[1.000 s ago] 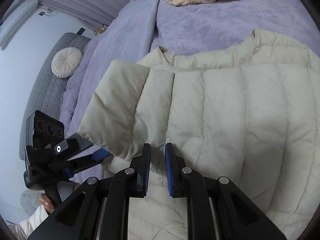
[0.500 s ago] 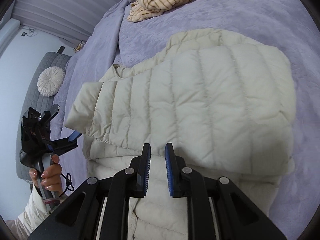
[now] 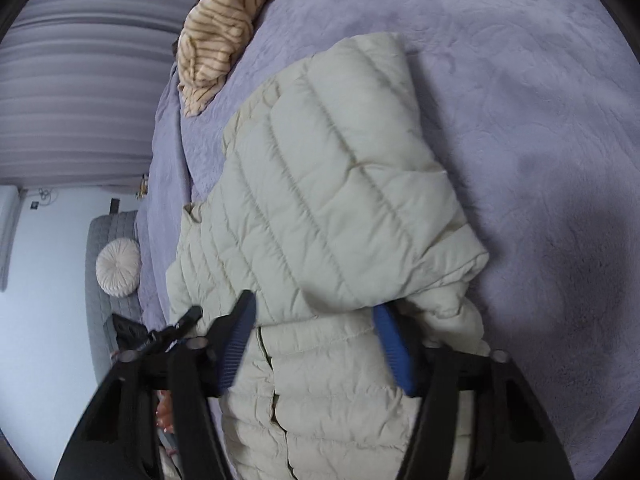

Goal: Fold large clothes
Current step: 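Grasp the folded edge with the left tool while the right tool presses the jacket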

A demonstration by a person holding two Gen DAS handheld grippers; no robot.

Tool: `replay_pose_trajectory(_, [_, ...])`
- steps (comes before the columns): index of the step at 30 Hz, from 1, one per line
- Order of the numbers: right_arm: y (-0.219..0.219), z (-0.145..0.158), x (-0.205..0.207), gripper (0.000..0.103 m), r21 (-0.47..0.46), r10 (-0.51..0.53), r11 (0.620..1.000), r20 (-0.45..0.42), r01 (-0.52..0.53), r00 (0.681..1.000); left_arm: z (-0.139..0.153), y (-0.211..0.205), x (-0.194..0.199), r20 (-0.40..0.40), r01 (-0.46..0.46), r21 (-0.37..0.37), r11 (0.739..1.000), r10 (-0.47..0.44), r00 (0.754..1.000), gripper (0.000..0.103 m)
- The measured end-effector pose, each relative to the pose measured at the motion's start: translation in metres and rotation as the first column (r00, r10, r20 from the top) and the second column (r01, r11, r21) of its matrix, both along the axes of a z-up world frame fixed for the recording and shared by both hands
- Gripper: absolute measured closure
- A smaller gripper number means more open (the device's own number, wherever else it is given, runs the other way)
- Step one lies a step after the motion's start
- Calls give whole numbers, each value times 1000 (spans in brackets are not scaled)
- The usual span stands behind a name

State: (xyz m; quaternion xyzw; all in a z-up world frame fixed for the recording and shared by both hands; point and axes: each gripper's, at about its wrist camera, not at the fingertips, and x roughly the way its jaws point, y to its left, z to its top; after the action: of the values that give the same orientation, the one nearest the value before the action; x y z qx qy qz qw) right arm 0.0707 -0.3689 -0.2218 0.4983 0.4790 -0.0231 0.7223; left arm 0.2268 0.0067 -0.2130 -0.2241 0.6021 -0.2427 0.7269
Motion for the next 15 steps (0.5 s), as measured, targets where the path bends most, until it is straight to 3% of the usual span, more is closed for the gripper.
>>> replay_pose_trajectory(1, [-3, -4, 0, 84, -7, -15, 1000, -16, 15, 1000, -3, 1, -2, 3, 5, 25, 1000, -5, 1000, 91])
replay_pose_trajectory(4, [-10, -22, -4, 92, -12, -38, 999, -61, 37, 997, -17, 8, -5, 9, 9, 71, 997, -9, 1000, 91])
replay_pose_trajectory(9, [-13, -38, -5, 94, -25, -33, 999, -80, 31, 996, -13, 18, -7, 50, -13, 129, 992, 7, 999, 91])
replay_pose_trajectory(15, [-6, -21, 4, 92, -77, 33, 996, -107, -41, 994, 24, 43, -13, 133, -49, 270, 961, 14, 991, 90])
